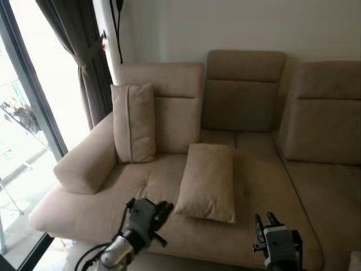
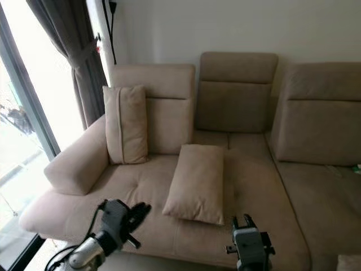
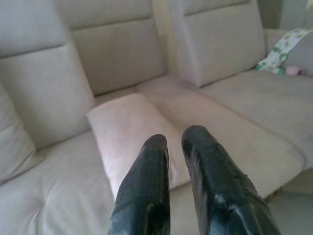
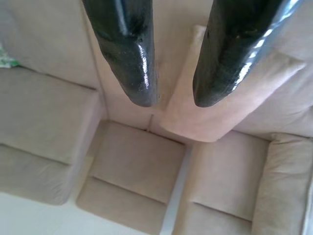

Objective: Move the pillow to the sofa from floor

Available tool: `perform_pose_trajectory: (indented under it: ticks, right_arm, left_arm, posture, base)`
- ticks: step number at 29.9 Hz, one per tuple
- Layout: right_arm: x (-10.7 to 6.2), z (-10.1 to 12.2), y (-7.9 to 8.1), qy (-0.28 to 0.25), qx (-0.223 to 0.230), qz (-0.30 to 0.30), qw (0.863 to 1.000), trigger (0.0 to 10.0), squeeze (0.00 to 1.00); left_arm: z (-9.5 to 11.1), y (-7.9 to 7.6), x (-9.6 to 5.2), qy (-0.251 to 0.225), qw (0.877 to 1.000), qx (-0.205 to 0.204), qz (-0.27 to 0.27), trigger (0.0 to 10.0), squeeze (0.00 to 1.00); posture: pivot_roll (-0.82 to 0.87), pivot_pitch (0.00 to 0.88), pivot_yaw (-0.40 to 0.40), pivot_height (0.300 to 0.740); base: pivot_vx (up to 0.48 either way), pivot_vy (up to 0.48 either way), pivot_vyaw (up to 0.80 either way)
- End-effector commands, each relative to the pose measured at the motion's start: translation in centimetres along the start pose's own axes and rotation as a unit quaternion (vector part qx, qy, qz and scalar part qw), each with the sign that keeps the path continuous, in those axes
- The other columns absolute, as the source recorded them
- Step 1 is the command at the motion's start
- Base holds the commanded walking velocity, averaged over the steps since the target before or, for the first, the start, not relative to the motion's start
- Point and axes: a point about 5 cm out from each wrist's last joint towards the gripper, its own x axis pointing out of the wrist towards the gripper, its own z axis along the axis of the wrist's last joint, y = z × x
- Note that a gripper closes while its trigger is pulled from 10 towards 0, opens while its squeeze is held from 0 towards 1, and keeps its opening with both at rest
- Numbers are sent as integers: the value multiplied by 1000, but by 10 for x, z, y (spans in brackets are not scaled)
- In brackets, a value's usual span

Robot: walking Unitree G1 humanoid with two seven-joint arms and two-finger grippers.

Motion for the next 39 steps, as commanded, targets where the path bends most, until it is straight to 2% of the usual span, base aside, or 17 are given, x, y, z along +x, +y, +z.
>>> perform_pose_trajectory:
  ticks: [1,39]
  right_arm:
    - [-1,0,5,3,5,8,1000,10000,0]
    - [-2,-4,7,9,5,9,1000,10000,0]
  left_arm:
    - [-7,4,-6,15,1000,1,7,10000,0]
    - [-7,4,-6,17,1000,3,2,10000,0]
  posture:
    - [87,0,35,740]
    - [86,0,38,740]
  base:
    - [0,-337,0]
    - [0,-290,0]
